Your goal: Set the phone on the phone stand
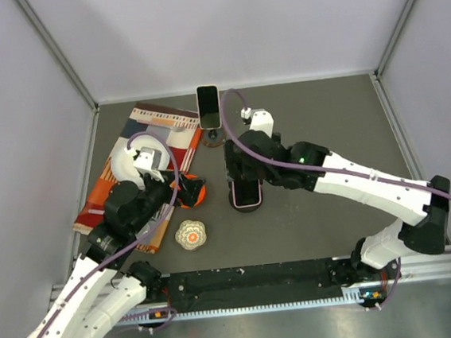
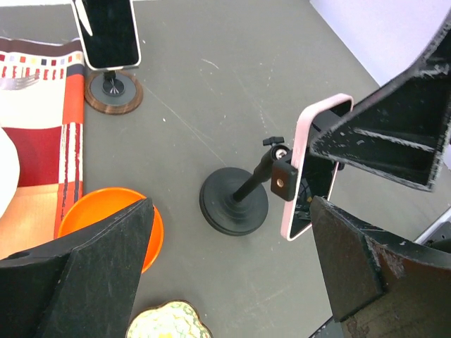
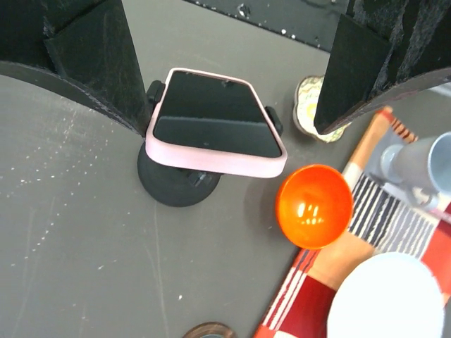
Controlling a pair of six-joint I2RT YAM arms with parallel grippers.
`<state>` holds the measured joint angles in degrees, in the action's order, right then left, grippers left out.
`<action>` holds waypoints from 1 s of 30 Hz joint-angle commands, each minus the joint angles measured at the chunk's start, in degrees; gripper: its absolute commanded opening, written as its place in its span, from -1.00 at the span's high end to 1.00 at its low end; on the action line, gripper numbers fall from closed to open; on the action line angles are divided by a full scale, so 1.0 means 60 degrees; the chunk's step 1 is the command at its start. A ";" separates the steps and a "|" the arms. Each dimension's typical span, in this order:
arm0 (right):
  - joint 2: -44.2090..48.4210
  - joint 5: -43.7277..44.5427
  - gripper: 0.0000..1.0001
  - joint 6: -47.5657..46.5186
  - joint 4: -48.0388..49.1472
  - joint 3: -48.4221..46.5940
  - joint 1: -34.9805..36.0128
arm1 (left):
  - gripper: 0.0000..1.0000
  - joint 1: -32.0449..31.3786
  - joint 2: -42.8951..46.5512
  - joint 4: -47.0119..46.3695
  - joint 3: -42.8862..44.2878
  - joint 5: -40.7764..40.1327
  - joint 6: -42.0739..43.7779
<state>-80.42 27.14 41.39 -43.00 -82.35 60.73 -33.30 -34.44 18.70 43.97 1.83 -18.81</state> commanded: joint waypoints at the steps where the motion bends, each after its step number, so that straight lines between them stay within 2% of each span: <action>1: -0.0658 0.1439 -0.98 0.0646 -0.0641 -0.0938 0.0483 | -0.93 0.0042 0.0319 -0.0026 -0.0222 0.0150 -0.0044; 7: -0.1449 0.3092 -0.98 0.1143 -0.1575 -0.1553 0.1113 | -0.93 0.0042 0.0583 0.0120 -0.0296 0.0135 0.0117; 10: -0.1727 0.3315 -0.98 0.1144 -0.1768 -0.1773 0.1275 | -0.93 0.0042 0.0758 0.0194 -0.0325 0.0165 0.0161; 11: -0.1757 0.3314 -0.95 0.1202 -0.1754 -0.1730 0.1260 | -0.92 0.0042 0.0831 0.0194 -0.0340 0.0179 0.0190; 15: -0.1714 0.3621 -0.52 0.1539 -0.1768 -0.1569 0.1275 | -0.92 0.0042 0.0905 0.0267 -0.0355 0.0267 0.0249; 20: -0.1845 0.3929 -0.47 0.1320 -0.1754 -0.1715 0.1260 | -0.92 0.0042 0.0905 0.0267 -0.0384 0.0267 0.0380; 23: -0.1918 0.4164 -0.07 0.1232 -0.1768 -0.1773 0.1260 | -0.92 0.0042 0.0847 0.0238 -0.0370 0.0252 0.0454; 24: -0.1933 0.4294 0.27 0.1218 -0.1754 -0.1803 0.1260 | -0.92 0.0042 0.0847 0.0267 -0.0355 0.0238 0.0483; 26: -0.1977 0.4471 0.48 0.1101 -0.1768 -0.1905 0.1260 | -0.92 0.0042 0.0861 0.0311 -0.0340 0.0209 0.0556; 27: -0.1992 0.4689 0.68 0.1042 -0.1768 -0.1949 0.1260 | -0.92 0.0042 0.0847 0.0311 -0.0340 0.0209 0.0586; 30: -0.2036 0.5172 1.00 0.0793 -0.1768 -0.2081 0.1202 | -0.92 0.0042 0.0818 0.0311 -0.0340 0.0165 0.0688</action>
<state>-92.42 49.47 48.82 -53.93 -91.13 67.79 -33.30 -29.41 21.56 41.82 2.92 -16.34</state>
